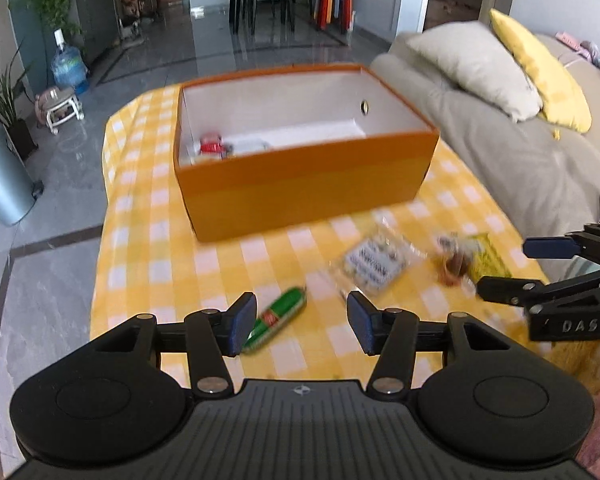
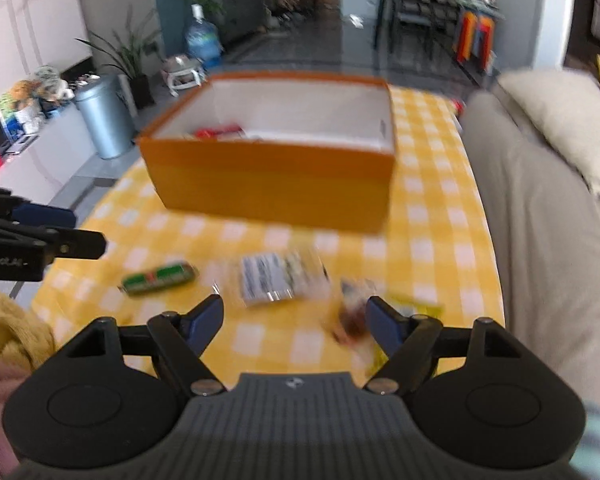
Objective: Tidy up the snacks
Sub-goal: 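Withdraw both tools from the box toward the remaining snacks, then grasp the yellow snack bag with the right gripper while the left grasps the green sausage, then lift both held snacks and carry them over the orange box, then lower both snacks into the box and open both grippers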
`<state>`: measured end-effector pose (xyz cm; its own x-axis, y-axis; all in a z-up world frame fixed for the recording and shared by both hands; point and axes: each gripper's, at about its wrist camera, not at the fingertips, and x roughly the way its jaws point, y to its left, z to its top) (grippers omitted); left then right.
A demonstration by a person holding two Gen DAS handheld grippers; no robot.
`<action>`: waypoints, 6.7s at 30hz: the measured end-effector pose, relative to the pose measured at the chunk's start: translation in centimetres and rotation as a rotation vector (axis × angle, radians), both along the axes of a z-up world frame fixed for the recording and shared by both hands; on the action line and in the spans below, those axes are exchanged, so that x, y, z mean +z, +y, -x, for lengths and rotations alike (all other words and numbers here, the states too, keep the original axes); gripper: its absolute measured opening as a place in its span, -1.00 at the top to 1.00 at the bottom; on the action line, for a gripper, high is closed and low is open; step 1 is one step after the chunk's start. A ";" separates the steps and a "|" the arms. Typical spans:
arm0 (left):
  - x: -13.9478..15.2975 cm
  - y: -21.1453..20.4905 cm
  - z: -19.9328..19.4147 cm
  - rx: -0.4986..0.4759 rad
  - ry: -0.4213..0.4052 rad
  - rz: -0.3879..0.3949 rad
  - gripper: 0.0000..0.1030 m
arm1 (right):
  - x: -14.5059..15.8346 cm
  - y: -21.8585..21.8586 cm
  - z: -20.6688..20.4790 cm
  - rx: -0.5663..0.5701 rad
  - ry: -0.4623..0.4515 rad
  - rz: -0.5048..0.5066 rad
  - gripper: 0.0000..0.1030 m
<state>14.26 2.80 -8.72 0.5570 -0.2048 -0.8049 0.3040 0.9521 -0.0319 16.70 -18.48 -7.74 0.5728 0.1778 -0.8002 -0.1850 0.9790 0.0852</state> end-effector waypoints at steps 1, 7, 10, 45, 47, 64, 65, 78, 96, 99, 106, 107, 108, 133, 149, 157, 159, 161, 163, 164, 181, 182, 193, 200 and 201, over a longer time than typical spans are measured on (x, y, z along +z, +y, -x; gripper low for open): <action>-0.3 -0.1 0.1 0.004 0.004 -0.009 -0.20 | -0.5 -0.5 0.0 -0.018 0.026 -0.010 -0.47; -2.1 0.2 -0.2 0.022 0.058 -0.021 -0.20 | -3.1 -3.3 -1.4 -0.141 0.145 -0.067 -0.47; -2.6 0.7 -1.0 0.043 0.070 -0.025 -0.20 | -4.5 -4.7 -2.1 -0.207 0.199 -0.113 -0.47; -8.5 -1.2 -6.2 -0.046 0.230 -0.153 0.29 | -8.3 -5.2 -6.2 -0.180 0.293 0.105 0.32; -8.3 -1.0 -6.1 -0.028 0.239 -0.132 0.35 | -8.2 -5.0 -5.9 -0.173 0.311 0.084 0.33; -8.7 -3.1 -5.8 -0.210 0.232 -0.223 0.14 | -7.8 -3.8 -3.9 -0.173 0.400 -0.088 -0.04; -8.9 -3.3 -5.9 -0.227 0.230 -0.244 0.14 | -7.9 -3.9 -3.9 -0.180 0.397 -0.083 -0.08; -10.0 -4.2 -7.0 -0.246 0.286 -0.288 0.14 | -9.4 -2.2 -4.6 -0.144 0.403 0.034 -0.19; -9.4 -3.0 -6.9 -0.136 0.366 -0.234 0.53 | -9.3 -2.0 -4.3 -0.139 0.393 0.079 0.02; -9.4 -2.8 -6.5 -0.100 0.369 -0.219 0.53 | -9.4 -2.4 -4.3 -0.149 0.404 0.065 0.02; -9.1 -1.4 -5.4 -0.004 0.378 -0.138 0.53 | -9.3 -3.2 -4.2 -0.197 0.417 0.034 0.03; -9.0 -1.3 -5.2 0.005 0.378 -0.133 0.53 | -9.2 -3.4 -4.1 -0.208 0.417 0.024 0.03; -8.9 -1.2 -5.0 0.016 0.380 -0.120 0.53 | -9.1 -3.6 -4.0 -0.217 0.417 0.014 0.03; 2.9 -2.3 -6.9 0.053 0.081 -0.013 0.53 | 2.9 -4.3 -3.9 -0.202 0.105 -0.102 0.03; 7.9 -5.4 -14.6 -0.024 -0.051 -0.030 0.53 | 8.9 -1.3 -13.5 -0.056 -0.061 -0.070 0.03; 6.5 -6.2 -18.9 -0.032 0.005 -0.022 0.53 | 7.0 0.7 -19.5 0.041 -0.037 0.030 0.03; 5.7 -6.2 -19.9 -0.027 0.031 -0.018 0.53 | 6.1 1.2 -20.8 0.061 -0.019 0.058 0.03; 4.9 -6.1 -21.0 -0.023 0.061 -0.005 0.53 | 5.0 1.6 -22.0 0.083 -0.001 0.085 0.03; 4.1 -6.0 -22.0 -0.018 0.090 0.003 0.53 | 4.0 2.1 -23.1 0.109 0.008 0.113 0.03; 3.7 -6.1 -22.5 -0.015 0.104 0.004 0.53 | 3.6 2.3 -23.6 0.126 0.010 0.128 0.03; -2.9 -6.2 -29.0 0.026 0.307 0.055 0.53 | -2.7 5.4 -29.3 0.345 0.052 0.336 0.03; -3.2 -6.1 -29.2 0.030 0.317 0.062 0.53 | -3.0 5.4 -29.4 0.348 0.054 0.344 0.03; -6.1 -6.5 -30.0 0.062 0.374 0.015 0.53 | -6.2 5.3 -30.6 0.353 0.111 0.404 0.03; -6.6 -6.3 -29.7 0.080 0.390 0.009 0.53 | -6.9 5.5 -30.4 0.358 0.124 0.404 0.03; -6.5 -6.3 -29.7 0.079 0.390 0.013 0.53 | -6.8 5.5 -30.4 0.357 0.125 0.405 0.03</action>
